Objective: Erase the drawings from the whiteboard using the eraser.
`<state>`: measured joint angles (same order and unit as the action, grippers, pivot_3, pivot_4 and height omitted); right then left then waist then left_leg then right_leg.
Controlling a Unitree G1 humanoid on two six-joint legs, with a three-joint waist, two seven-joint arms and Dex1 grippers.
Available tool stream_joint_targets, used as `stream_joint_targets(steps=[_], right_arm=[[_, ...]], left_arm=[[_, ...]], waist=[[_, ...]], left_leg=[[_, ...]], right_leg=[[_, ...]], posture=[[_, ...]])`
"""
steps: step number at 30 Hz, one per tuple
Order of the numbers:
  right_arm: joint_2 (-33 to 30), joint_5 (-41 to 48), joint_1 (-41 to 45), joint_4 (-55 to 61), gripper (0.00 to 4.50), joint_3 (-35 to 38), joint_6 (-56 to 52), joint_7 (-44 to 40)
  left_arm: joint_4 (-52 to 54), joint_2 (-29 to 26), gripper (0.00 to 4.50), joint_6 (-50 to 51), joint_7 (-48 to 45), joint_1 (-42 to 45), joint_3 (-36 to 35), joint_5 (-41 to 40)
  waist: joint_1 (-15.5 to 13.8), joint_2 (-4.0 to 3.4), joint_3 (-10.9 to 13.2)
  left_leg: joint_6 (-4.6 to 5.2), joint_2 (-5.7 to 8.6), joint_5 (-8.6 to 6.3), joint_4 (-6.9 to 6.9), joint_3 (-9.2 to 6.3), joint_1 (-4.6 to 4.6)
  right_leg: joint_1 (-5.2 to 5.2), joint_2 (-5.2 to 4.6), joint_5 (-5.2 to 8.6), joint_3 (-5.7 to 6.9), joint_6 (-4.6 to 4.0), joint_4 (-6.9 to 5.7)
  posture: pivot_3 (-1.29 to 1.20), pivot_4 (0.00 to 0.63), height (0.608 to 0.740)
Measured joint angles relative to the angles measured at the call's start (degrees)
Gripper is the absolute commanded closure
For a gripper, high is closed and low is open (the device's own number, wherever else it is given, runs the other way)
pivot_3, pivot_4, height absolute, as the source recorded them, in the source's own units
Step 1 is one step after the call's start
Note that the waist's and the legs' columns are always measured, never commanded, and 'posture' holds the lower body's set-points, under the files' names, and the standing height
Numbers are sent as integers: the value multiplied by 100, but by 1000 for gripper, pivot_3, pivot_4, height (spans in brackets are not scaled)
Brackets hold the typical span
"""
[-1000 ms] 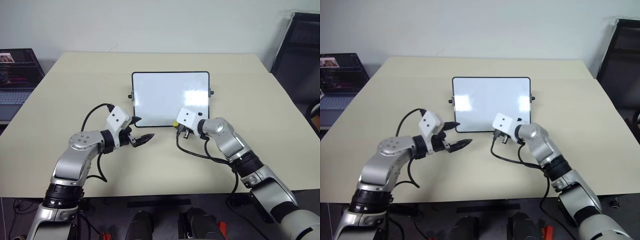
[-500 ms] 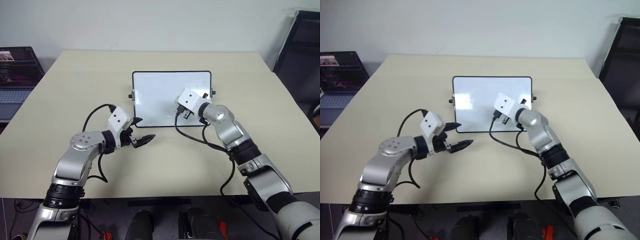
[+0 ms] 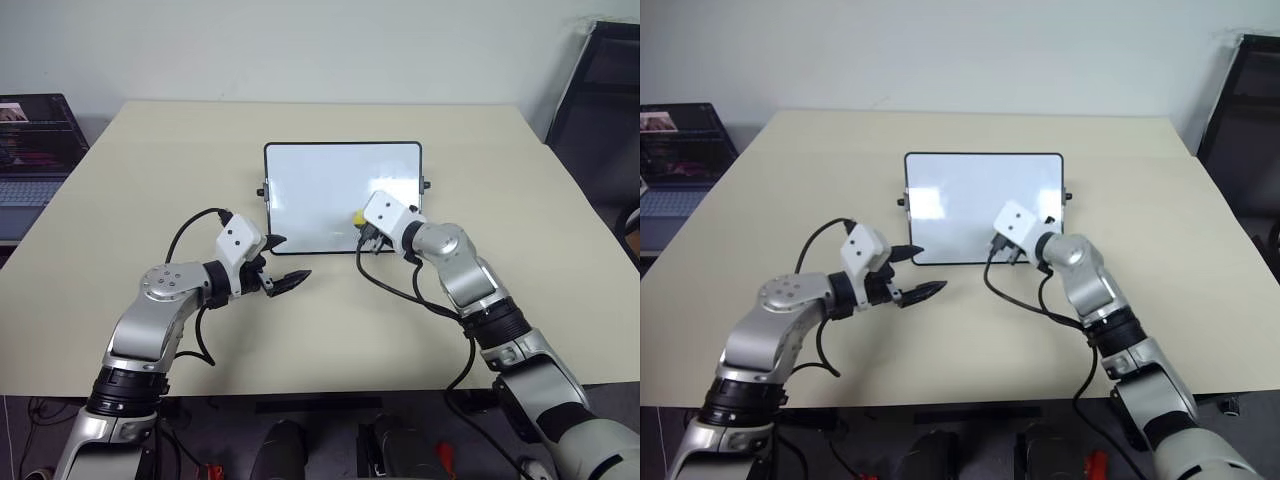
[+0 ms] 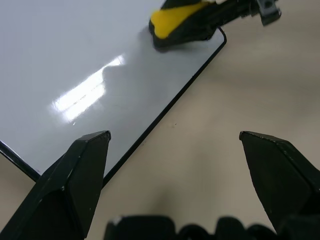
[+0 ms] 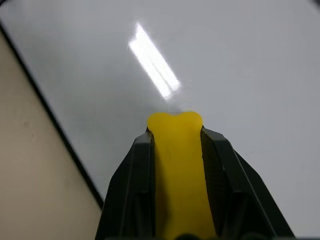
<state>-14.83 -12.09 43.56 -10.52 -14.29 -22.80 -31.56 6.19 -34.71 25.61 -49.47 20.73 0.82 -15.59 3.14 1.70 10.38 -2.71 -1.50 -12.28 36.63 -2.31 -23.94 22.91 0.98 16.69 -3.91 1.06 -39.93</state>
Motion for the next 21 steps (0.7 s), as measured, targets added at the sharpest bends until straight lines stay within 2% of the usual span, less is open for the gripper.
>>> stream_joint_targets(steps=[5,12,16,21], right_arm=[[41,476,-582,1244,3545,699,-708,235],[-157,852,-2472,3701,3545,2021,-2355,710],[121,868,-3163,4271,3545,2164,-3119,1178],[474,867,-3173,4184,3545,2197,-3274,1786]], left_arm=[[65,7,0,-20,-113,-32,57,-15],[-6,17,0,-421,-602,399,388,-5],[-506,298,0,-949,-1054,903,845,93],[-1650,881,0,-1660,-1594,1753,1360,308]], waist=[[-21,0,0],[-148,0,-1],[-96,-1,-1],[-55,-1,-1]], left_leg=[[0,2,0,-7,-3,-6],[0,6,0,-4,4,-25],[0,3,1,0,22,-17],[1,5,2,14,32,-14]], right_leg=[[7,-2,0,0,0,2],[21,-2,2,0,1,3],[22,8,15,-12,24,0],[20,45,15,-20,27,-3]], posture=[[0,150,740],[0,150,740],[0,150,740],[0,150,740]])
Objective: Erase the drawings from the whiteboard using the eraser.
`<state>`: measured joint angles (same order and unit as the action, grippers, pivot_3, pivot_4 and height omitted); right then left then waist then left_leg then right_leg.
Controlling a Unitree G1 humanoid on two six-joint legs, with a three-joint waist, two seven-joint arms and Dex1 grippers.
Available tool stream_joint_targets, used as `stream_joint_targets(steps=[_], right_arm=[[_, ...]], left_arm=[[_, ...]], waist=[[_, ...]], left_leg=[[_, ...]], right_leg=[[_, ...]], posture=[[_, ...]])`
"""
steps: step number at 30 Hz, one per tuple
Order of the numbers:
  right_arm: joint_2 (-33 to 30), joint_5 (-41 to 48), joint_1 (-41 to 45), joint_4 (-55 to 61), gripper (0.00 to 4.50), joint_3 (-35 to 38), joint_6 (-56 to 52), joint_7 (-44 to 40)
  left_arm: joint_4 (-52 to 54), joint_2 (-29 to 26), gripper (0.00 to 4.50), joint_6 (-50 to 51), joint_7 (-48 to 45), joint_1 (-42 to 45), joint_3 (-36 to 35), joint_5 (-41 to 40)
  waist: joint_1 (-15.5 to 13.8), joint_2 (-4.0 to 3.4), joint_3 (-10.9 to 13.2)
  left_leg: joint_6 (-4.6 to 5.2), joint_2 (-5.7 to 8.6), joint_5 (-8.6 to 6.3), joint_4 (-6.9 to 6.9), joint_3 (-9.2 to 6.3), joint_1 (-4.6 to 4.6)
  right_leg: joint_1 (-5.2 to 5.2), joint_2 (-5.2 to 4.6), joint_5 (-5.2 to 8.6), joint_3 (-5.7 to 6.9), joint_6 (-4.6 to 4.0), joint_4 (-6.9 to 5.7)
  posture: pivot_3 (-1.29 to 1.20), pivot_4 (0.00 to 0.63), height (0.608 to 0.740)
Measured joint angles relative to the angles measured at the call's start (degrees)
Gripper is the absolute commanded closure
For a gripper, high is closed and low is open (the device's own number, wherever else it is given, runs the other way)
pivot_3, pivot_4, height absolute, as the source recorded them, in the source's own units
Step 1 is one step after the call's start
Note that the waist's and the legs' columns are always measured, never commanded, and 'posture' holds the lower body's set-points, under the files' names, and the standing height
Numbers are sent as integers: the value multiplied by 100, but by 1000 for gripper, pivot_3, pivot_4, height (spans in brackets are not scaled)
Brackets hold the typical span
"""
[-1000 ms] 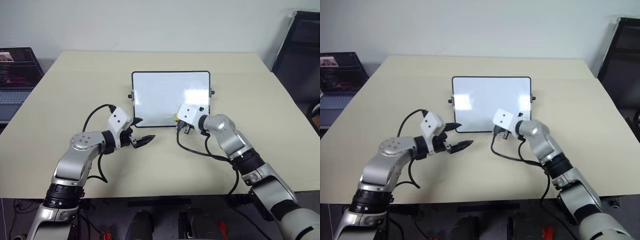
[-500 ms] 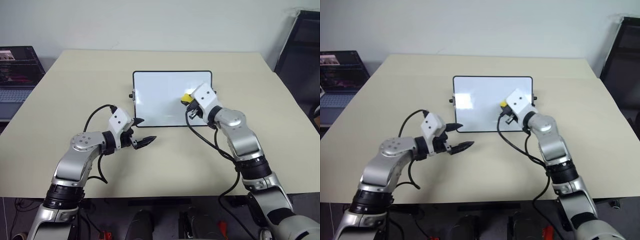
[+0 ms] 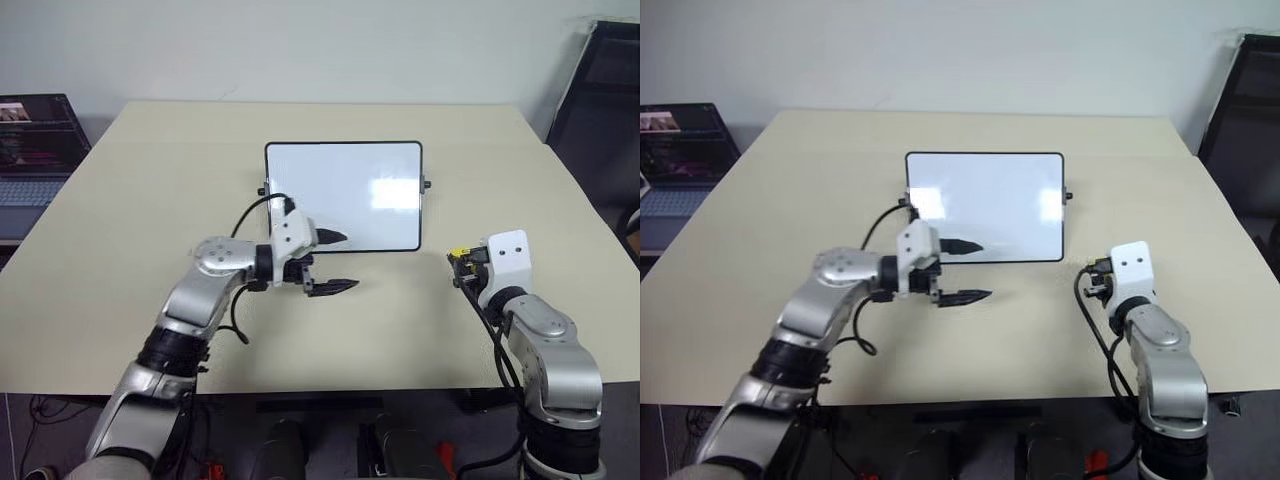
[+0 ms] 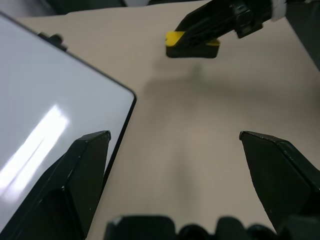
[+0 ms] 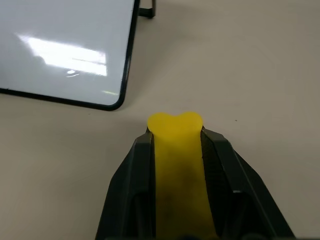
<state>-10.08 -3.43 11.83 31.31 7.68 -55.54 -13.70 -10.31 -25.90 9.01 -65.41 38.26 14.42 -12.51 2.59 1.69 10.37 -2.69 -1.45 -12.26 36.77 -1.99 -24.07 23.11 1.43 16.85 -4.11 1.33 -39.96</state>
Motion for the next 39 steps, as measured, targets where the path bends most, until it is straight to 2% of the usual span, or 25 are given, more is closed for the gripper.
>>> stream_joint_targets(steps=[4,9,20,22,24,30,31,35,39], right_arm=[[154,-2,123,-383,3545,8,41,374],[252,12,334,-880,3545,103,295,750],[261,83,459,-1327,3545,118,615,881],[261,141,488,-1417,2822,124,640,880],[261,195,526,-1530,2310,127,687,881],[238,295,557,-1648,191,175,833,899],[236,309,558,-1647,52,181,849,897],[217,486,557,-1479,52,153,869,766],[-47,816,439,-396,52,-213,1013,235]], left_arm=[[-737,328,0,-500,-328,504,193,151],[-1249,581,0,-857,-652,722,383,308],[-1262,738,0,-1026,-806,737,536,471],[-1243,738,0,-1026,-808,734,538,478],[-1226,739,0,-1026,-810,734,539,483],[-1195,759,0,-1025,-799,715,539,491],[-1180,760,0,-1022,-794,705,539,492],[-984,745,0,-929,-689,550,535,491],[-504,620,0,-546,-7,112,150,467]], waist=[[27,0,0],[36,0,0],[39,0,0],[40,0,0],[40,0,0],[39,0,0],[40,0,0],[46,-1,0],[70,-2,1]], left_leg=[[0,0,-1,-4,5,-3],[1,0,-1,-9,3,-7],[1,-2,-1,-8,1,-8],[1,-2,-1,-8,0,-8],[1,-2,-1,-8,0,-8],[1,-2,-1,-8,0,-9],[1,-2,-1,-8,0,-9],[1,-4,-1,-8,0,-8],[1,-13,-2,-8,-12,-9]], right_leg=[[3,2,0,-5,0,1],[7,2,0,-4,-1,0],[7,2,0,-3,-1,0],[7,2,0,-4,-1,0],[7,2,0,-4,-1,0],[7,2,0,-4,-1,0],[7,2,-1,-4,-1,-1],[7,2,0,-4,-1,-1],[7,2,0,1,0,-2]], posture=[[0,150,740],[0,150,740],[0,150,740],[0,150,740],[0,150,740],[0,150,740],[0,150,740],[0,150,740],[0,150,740]])
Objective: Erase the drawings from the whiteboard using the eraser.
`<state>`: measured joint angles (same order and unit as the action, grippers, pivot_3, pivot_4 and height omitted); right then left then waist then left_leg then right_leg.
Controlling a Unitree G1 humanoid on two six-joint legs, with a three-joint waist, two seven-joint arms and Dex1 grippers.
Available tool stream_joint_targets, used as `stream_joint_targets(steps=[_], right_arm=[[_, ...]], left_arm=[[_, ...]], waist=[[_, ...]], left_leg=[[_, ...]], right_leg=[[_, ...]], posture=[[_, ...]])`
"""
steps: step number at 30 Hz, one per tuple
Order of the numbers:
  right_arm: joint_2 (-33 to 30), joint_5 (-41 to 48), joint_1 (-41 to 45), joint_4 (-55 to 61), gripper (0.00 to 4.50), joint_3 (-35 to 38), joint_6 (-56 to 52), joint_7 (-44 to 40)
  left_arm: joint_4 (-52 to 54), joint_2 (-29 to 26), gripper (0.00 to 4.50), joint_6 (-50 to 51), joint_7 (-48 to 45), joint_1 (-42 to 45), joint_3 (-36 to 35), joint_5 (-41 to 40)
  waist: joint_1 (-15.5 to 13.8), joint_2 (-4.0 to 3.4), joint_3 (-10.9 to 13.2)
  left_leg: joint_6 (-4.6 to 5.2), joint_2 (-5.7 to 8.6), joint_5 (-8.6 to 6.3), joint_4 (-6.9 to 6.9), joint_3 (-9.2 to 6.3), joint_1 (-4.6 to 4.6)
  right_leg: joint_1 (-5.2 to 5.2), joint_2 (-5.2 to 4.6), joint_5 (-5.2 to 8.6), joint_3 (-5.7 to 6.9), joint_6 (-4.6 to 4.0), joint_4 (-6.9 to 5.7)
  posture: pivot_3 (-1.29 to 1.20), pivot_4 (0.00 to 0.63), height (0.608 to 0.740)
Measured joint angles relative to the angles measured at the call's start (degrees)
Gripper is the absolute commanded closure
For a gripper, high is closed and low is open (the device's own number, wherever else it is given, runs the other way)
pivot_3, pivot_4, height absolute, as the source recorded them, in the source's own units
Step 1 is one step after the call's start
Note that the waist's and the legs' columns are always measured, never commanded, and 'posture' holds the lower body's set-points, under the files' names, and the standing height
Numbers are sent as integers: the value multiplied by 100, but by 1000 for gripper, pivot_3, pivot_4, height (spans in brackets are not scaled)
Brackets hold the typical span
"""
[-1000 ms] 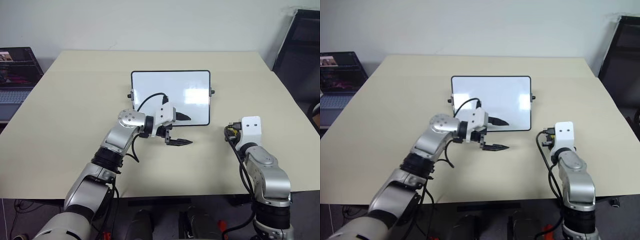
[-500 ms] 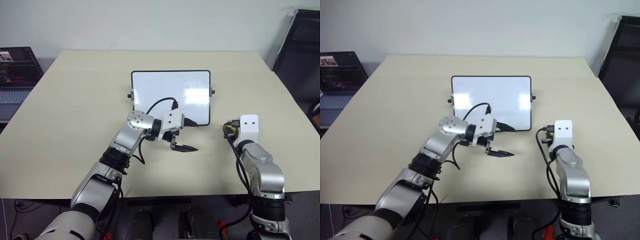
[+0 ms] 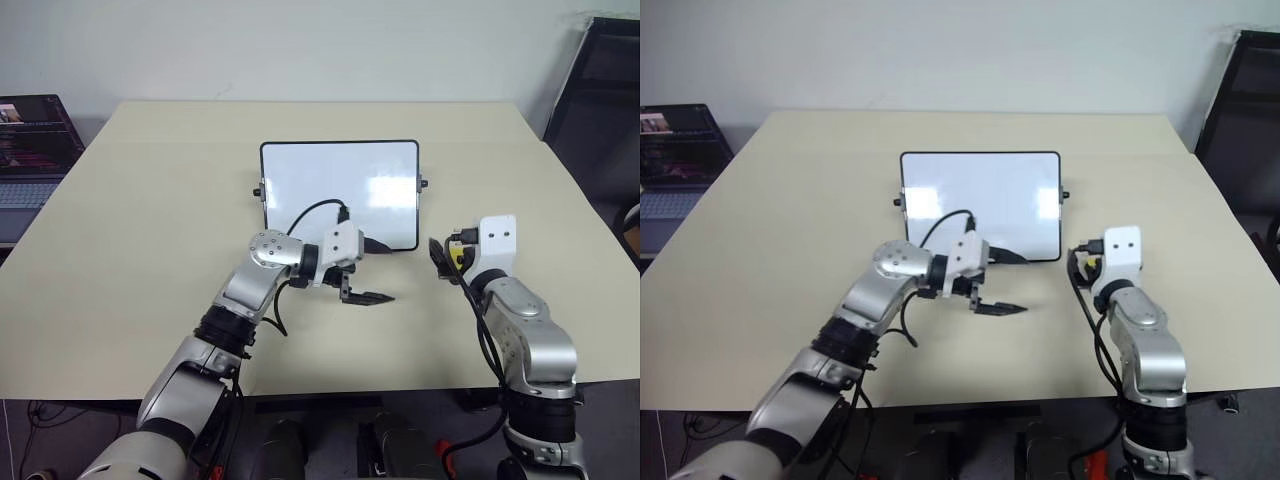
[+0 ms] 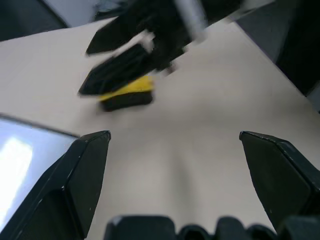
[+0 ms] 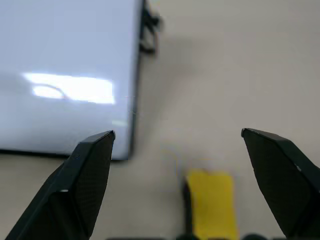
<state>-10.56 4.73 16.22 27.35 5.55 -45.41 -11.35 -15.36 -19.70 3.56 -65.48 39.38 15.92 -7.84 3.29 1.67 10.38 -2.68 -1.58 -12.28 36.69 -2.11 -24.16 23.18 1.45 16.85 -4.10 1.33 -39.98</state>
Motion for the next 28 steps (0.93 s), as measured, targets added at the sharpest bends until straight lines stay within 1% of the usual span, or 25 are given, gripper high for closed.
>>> stream_joint_targets(steps=[1,2,4,5,7,8,10,12,13,16,18,21,24,28], right_arm=[[-56,66,-65,209,52,-72,33,-101],[-159,150,-267,557,52,-183,98,-256],[-243,258,-570,882,52,-328,140,-407],[-266,289,-687,956,52,-367,164,-453],[-401,204,-953,1013,52,-587,527,-491],[-378,142,-1087,951,52,-657,914,-484],[-113,64,-1320,570,52,-680,1767,-369],[-80,53,-1444,186,52,-662,2317,-361],[-124,57,-1521,-39,52,-661,2660,-450],[-174,127,-1636,-382,52,-637,3318,-676],[-162,153,-1718,-595,52,-551,3729,-709],[-126,102,-1786,-875,52,-443,4094,-576],[-62,48,-1890,-906,52,-456,4215,-451],[-100,-14,-1969,-731,52,-547,4084,-399]], left_arm=[[152,-48,0,120,177,-115,-137,-13],[515,-96,0,378,507,-392,-421,-89],[1074,-177,0,744,985,-855,-847,-190],[1258,-194,0,862,1144,-1041,-986,-237],[1959,-193,0,1293,1726,-1651,-1384,-337],[2345,-112,0,1414,2115,-2048,-1649,-344],[2974,83,0,1513,2956,-2901,-2123,-210],[3290,227,0,1509,3476,-3375,-2253,11],[3495,370,0,1470,3872,-3683,-2301,208],[3750,639,0,1313,4663,-4219,-2357,641],[3793,767,0,1237,5073,-4432,-2435,835],[3793,827,0,1181,5471,-4496,-2529,1019],[3785,812,0,1037,5618,-4492,-2537,1069],[3656,716,0,940,5785,-4442,-2756,1090]], waist=[[0,0,0],[-3,0,-1],[-2,0,-1],[-5,0,-1],[-10,1,-1],[-2,3,-3],[1,6,-5],[-20,5,-4],[-53,6,-4],[-109,6,-4],[-137,7,-5],[-150,7,-5],[-150,6,-5],[-149,6,-5]], left_leg=[[0,0,0,0,-2,-1],[0,-3,0,0,-8,-2],[-1,-4,0,0,-14,-3],[-1,-2,0,1,-21,-2],[-1,2,0,6,-24,-3],[-1,0,0,4,-23,1],[-1,-4,0,4,-25,15],[-1,1,0,5,-23,19],[-1,4,0,13,-25,26],[-1,2,0,16,-26,62],[-1,1,0,15,-25,81],[0,1,0,15,-22,82],[-1,1,0,6,-19,82],[-1,0,0,-13,-19,81]], right_leg=[[0,0,0,1,0,0],[-1,-2,0,1,0,0],[-2,-7,0,1,0,1],[-3,-14,0,1,0,0],[-4,-28,0,1,2,1],[-5,-40,0,-1,3,3],[-14,-42,0,-2,3,4],[-22,-44,0,-2,3,3],[-43,-46,0,0,3,10],[-92,-46,1,4,3,32],[-114,-46,2,4,2,41],[-114,-46,8,2,-10,41],[-112,-46,5,2,-3,43],[-104,-46,8,3,-7,47]], posture=[[0,150,740],[0,150,740],[0,150,740],[0,150,740],[0,150,740],[0,150,740],[0,150,740],[0,150,740],[0,150,740],[0,150,740],[0,150,740],[0,150,740],[0,150,740],[0,150,740]])
